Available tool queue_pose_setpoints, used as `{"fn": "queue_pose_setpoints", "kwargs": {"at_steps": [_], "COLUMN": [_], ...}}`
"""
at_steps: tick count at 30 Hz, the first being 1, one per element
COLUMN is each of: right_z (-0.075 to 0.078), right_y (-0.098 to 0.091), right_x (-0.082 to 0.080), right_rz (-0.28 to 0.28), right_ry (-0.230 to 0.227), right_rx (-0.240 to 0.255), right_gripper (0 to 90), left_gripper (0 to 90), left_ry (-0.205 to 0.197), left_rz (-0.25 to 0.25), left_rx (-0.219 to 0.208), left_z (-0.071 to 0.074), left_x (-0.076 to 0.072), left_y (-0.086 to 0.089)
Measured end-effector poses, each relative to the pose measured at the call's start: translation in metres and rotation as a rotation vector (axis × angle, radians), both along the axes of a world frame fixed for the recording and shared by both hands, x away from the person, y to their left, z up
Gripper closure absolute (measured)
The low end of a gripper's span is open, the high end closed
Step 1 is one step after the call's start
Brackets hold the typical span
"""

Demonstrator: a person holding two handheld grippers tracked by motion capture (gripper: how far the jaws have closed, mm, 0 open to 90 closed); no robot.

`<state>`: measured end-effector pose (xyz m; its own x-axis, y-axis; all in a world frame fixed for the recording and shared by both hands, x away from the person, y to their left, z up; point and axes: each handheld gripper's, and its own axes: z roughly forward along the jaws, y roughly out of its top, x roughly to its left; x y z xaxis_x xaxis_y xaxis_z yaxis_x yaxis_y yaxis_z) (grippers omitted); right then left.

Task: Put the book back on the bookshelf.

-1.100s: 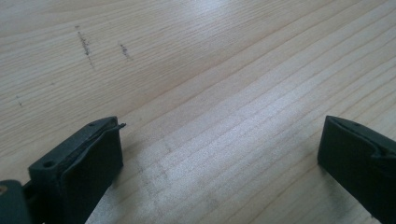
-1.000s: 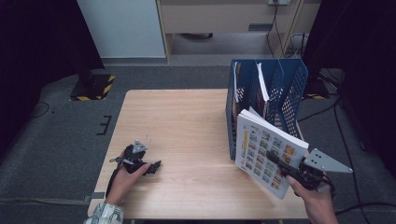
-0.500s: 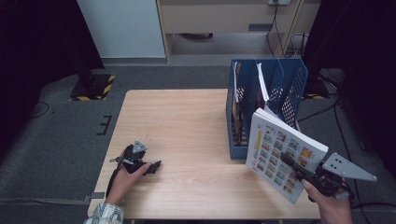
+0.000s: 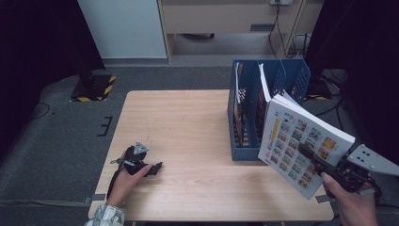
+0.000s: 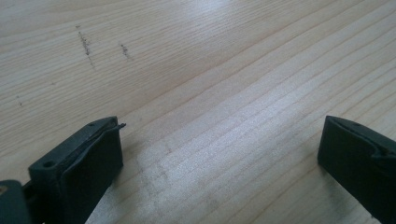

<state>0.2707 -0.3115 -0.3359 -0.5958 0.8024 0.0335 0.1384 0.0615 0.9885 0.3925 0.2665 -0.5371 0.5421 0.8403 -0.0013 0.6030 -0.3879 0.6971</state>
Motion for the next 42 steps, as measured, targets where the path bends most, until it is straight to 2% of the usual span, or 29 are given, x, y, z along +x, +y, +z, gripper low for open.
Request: {"fn": "queue_pose_setpoints", "kwargs": {"at_steps": [8,16,33,42], "right_z": [0.011,0.018,0.013,0.009], "right_y": [-0.008,-0.009,-0.016,-0.017], "right_x": [0.014,0.028,0.057,0.07], "right_rz": [-0.055,-0.098,-0.232,-0.276], "right_ry": [0.0,0.007,0.026,0.035], "right_rx": [0.001,-0.003,0.01,0.006], "right_gripper": [74.0,73.9,74.0,74.0], "left_gripper": [0.0,0.0,0.0,0.0], "left_ry": [0.0,0.0,0.0,0.0], "left_rz": [0.001,0.003,0.003,0.003], "left_rx": [0.0,0.0,0.0,0.0], "left_z": [0.0,0.0,0.0,0.0], "left_x": [0.0,0.0,0.0,0.0], "left_y": [0.0,0.0,0.0,0.0]}}
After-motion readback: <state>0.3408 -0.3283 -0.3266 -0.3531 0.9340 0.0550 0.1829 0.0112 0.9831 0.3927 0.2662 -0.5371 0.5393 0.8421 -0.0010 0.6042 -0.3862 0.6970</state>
